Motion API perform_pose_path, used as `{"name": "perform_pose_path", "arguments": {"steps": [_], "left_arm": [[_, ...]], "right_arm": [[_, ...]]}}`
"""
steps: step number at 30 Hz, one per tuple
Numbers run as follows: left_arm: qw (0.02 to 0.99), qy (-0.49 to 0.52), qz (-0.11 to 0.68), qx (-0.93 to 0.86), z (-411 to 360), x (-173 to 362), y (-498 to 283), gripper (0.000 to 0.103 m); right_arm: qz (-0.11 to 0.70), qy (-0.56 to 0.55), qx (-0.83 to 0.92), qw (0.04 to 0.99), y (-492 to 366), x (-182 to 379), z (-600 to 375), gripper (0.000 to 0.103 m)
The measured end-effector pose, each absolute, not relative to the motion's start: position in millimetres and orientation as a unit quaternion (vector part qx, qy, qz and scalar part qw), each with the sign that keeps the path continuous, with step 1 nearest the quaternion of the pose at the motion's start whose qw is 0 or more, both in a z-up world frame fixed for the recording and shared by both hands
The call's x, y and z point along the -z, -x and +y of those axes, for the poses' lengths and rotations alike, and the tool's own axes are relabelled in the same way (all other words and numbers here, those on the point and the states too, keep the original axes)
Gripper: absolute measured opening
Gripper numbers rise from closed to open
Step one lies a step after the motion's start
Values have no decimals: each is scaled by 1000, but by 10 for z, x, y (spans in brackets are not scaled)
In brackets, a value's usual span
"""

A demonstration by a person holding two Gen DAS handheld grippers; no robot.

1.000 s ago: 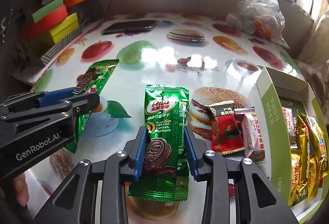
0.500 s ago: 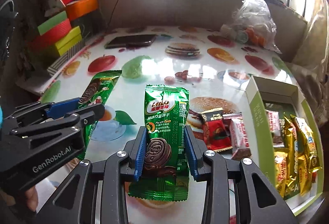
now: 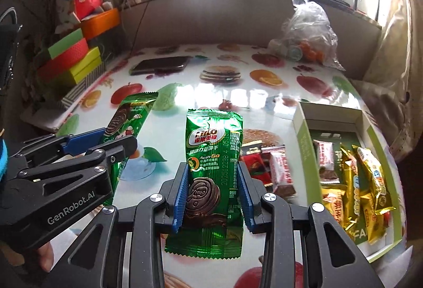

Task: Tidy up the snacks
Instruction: 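Lift the Milo packet with the right gripper while the left lifts its Milo packet toward the box, then carry both Milo packets over the green box and lower them inside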

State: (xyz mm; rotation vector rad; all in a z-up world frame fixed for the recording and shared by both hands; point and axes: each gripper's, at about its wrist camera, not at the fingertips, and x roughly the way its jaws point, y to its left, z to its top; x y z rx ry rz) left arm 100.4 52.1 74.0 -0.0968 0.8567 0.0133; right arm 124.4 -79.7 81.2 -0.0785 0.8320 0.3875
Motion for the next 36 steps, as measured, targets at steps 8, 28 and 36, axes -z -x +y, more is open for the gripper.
{"name": "perform_pose_path", "arguments": {"steps": [8,28,36], "left_arm": [[911,39,410,11,338,-813,-1015,39],[913,17,403,61,-163,-951,-1177,39],[910,7,404,87,-431,-978,-1298,39]], "right_arm": [[397,28,-169,901,-1199,-886,-995,34],[387,3,-118,915,-1136,-1019,-1541,34],[386,-8,-91,918,-1169,-1049,-1813,34]]}}
